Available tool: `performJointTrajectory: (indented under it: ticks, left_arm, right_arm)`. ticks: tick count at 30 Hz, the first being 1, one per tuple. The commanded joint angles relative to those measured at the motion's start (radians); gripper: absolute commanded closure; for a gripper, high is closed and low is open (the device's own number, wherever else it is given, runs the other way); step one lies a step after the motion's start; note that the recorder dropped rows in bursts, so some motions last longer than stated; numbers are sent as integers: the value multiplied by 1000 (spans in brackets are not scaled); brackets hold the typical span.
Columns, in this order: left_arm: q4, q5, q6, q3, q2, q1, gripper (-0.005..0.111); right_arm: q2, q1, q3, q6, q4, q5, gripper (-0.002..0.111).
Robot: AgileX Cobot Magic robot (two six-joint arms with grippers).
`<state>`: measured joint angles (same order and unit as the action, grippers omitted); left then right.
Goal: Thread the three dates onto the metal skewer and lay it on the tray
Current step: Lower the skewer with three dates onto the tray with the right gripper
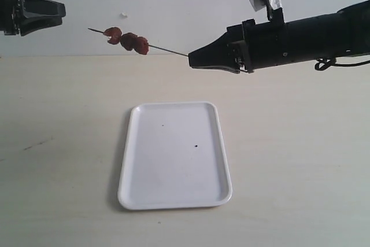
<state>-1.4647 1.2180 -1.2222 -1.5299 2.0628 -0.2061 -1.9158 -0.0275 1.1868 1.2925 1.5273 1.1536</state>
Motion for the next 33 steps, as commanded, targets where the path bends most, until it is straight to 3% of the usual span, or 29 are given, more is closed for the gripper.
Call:
performJointTrajectory:
  ticks: [1,8,16,26,33]
  left_arm:
    - [-32,3,-11,3,-5,-31,64]
    - [-50,3,2,3,-5,-39,64]
    - [-57,3,4,3,-5,-26,64]
    - [-66,3,-1,3,-5,-22,64]
    - [-66,3,-1,3,-5,-22,64]
  right_arm:
    - [8,4,8,-137,6,28,108]
    - [8,4,8,-65,-178,-10,108]
    - [48,-41,-101,-59,-249,-383,108]
    - [195,-255,-260,182,-168,-855,108]
    - [211,-437,-351,190,-172,-1245,108]
